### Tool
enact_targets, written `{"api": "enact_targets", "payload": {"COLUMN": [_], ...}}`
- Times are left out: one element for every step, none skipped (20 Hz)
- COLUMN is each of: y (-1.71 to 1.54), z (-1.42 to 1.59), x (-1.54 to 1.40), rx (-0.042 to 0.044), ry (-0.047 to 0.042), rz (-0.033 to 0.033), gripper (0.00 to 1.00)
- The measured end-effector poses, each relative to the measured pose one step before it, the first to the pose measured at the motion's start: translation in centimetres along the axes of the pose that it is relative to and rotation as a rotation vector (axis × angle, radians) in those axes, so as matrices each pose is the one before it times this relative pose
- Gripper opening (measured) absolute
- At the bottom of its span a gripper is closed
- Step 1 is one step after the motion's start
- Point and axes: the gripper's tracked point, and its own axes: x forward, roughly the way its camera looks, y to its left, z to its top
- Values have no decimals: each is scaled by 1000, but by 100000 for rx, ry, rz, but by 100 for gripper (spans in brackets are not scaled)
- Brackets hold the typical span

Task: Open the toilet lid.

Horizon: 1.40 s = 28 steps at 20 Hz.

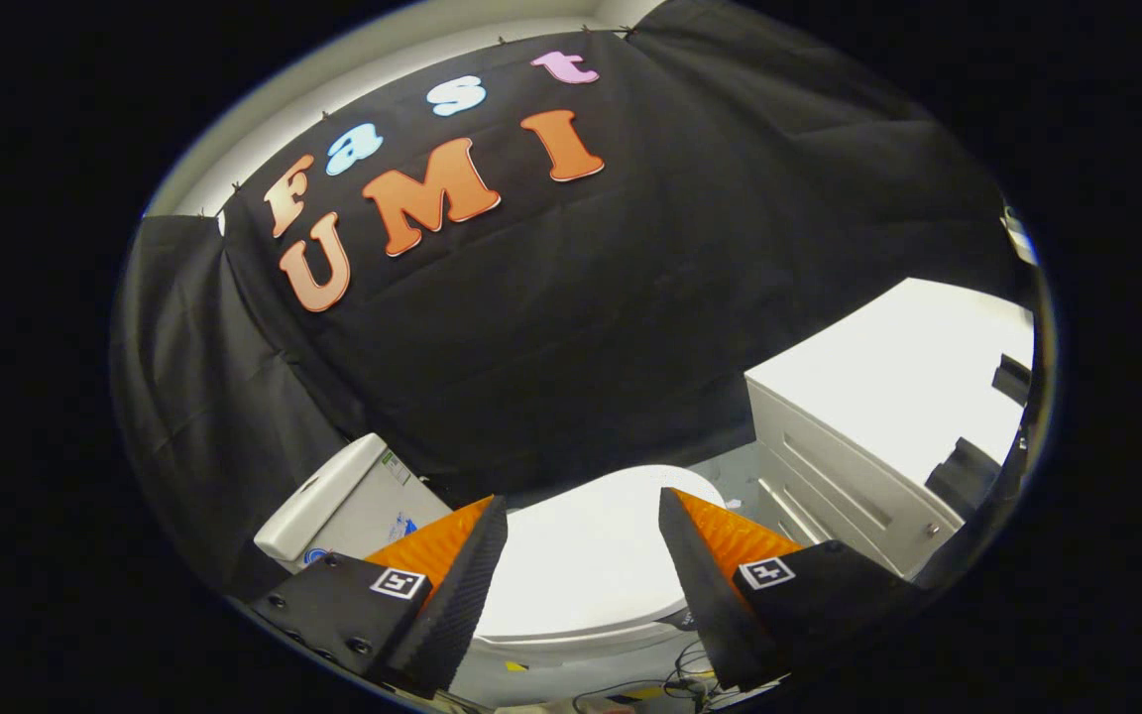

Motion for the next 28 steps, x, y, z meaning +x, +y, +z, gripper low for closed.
{"api": "enact_targets", "payload": {"y": [-412,-609,-519,-853,-651,-514,-582,-638,-880,-1034,-840,-583,-505,-531,-600,-946,-873,-394,-478,-752,-822,-515,-658,-567,-535,-367,-238,-391], "z": [-730,-837,-856,-1148,-953,-872,-690,-812,-905,-1064,-1163,-1193,-1045,-1083,-893,-714,-816,-821,-661,-638,-757,-468,-545,-394,-323,-112,87,-21], "x": [221,226,317,83,147,299,327,290,289,433,90,202,171,134,257,448,434,259,444,547,552,499,419,306,378,325,394,289], "rx": [950,1148,742,1016,1332,1715,1770,1223,393,-366,-30,898,1785,1650,1037,274,808,2374,3073,3036,2984,2850,2744,2641,2637,2614,2127,1534], "ry": [135,243,462,1015,1186,596,411,1161,1160,1570,2694,2479,2236,2456,1514,1284,1956,2191,1726,1720,1700,587,854,766,592,525,-263,-5], "rz": [-610,-1117,-1374,-1597,-1219,-808,-530,-687,-1321,-1843,-1366,-746,-471,-465,-1212,-1738,-1440,-544,-416,-804,-679,-38,-472,-484,-167,15,326,-91], "gripper": [99,99,99,99,99,99,99,99,99,99,99,99,99,99,99,99,99,99,99,99,99,100,99,99,99,99,99,99]}}
